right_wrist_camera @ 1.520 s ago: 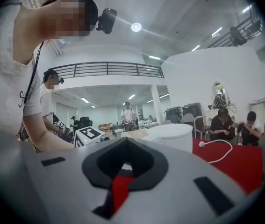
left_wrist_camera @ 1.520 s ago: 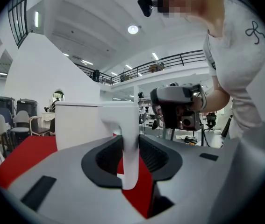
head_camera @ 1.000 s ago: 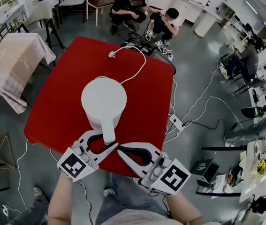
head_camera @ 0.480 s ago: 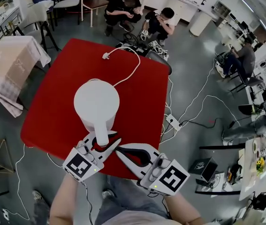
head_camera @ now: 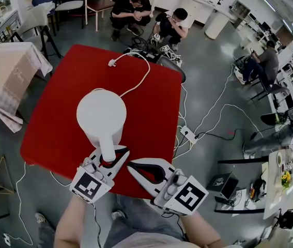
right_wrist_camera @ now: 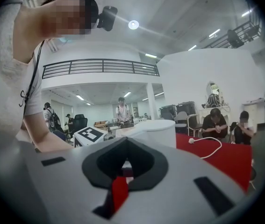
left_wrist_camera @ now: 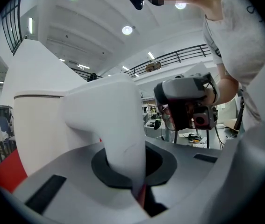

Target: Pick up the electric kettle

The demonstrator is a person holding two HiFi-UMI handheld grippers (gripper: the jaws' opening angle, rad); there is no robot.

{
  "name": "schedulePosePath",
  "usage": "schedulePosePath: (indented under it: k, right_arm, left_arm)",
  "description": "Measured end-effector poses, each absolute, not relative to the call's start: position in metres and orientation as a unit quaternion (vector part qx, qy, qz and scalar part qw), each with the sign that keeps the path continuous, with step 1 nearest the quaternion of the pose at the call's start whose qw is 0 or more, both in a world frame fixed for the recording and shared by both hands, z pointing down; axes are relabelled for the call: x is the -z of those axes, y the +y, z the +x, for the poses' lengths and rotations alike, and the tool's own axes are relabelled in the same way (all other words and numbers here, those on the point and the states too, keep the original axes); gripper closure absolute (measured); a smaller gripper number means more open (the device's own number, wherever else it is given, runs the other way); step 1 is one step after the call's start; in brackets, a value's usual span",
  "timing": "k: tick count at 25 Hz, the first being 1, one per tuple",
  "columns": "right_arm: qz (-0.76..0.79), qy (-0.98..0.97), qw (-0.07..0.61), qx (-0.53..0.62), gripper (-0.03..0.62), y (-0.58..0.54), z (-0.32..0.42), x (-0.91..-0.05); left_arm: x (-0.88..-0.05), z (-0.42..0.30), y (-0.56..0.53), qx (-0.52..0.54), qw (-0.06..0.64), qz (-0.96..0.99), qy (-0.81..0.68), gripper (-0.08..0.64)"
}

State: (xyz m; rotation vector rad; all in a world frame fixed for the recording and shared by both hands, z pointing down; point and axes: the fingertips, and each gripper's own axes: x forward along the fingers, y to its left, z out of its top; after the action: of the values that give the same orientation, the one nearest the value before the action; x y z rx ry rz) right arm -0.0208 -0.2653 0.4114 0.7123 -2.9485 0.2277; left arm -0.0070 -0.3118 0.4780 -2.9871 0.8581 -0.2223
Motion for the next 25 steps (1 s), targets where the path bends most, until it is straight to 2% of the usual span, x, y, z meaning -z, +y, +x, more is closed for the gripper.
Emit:
schedulePosePath:
  k: [7,16,25]
  right_arm:
    - [0.24,-0.968,0.044,-0.06,0.584,-0.268,-0.016,-0.407]
    - [0.248,-0.967,0.034,-0.045,0.584,-0.268,-0.009,-0.393]
    - [0.236,-0.972,0.011,-0.015,0.584,-0.226,-0.025,-0.359]
  left_arm:
    - [-0.469,-0.003,-0.315,0.08,0.029,-0.955,0.283,0.546]
    - [-0.412,-0.015,-0.315,0.039,0.054,-0.951,0.301,0.545]
    - [-0.357,-0.041,-0.251,0.052,0.076,-0.942,0.322,0.545]
